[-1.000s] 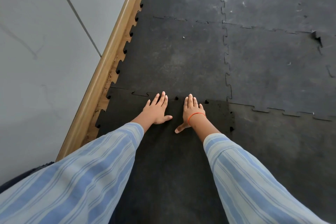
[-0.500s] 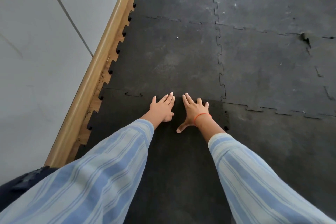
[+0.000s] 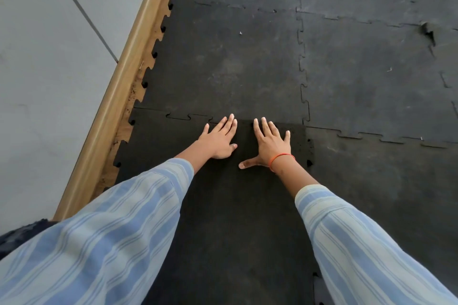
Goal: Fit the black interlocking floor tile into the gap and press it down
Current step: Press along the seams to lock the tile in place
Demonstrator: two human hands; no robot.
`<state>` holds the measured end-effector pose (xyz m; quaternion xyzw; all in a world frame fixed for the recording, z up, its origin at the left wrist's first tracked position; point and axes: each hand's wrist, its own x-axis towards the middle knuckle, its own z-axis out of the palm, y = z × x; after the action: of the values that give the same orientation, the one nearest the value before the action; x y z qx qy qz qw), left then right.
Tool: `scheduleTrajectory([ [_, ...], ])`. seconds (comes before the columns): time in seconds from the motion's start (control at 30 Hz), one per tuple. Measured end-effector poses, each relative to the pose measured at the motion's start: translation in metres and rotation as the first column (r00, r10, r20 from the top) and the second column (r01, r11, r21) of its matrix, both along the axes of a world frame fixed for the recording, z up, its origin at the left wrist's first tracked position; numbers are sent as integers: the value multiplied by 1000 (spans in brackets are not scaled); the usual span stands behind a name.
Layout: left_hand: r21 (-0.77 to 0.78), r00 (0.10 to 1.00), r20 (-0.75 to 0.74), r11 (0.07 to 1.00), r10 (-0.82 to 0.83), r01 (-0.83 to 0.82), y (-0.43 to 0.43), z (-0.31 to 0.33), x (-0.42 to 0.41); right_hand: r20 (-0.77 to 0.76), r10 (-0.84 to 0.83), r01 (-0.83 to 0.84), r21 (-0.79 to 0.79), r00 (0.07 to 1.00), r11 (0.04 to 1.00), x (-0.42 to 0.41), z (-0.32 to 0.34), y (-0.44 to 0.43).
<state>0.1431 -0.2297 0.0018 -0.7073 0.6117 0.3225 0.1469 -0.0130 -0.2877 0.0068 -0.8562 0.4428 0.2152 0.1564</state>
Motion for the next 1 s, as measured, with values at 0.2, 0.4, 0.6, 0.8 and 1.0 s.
scheduleTrajectory([
  [0.2, 14, 1000, -14, 1000, 11, -11, -2, 0, 1, 3, 43, -43, -6, 999, 999, 5, 3, -4],
  [0.4, 22, 1000, 3, 1000, 10, -10, -3, 3, -2, -146, 39, -32, 54, 989, 998, 15, 8, -10],
  [0.6, 14, 999, 34, 1000, 22, -22, -7, 3, -6, -83, 38, -35, 29, 996, 999, 9, 9, -5],
  [0.8, -119, 992, -62, 988, -111, 103, -22, 1, -60, 94, -265, 273, -76, 960, 959, -72, -1, 5],
  [1.0, -218, 993, -28, 970, -117, 108, -34, -7, -83, -25, -171, 170, -5, 985, 985, -78, 4, -14],
])
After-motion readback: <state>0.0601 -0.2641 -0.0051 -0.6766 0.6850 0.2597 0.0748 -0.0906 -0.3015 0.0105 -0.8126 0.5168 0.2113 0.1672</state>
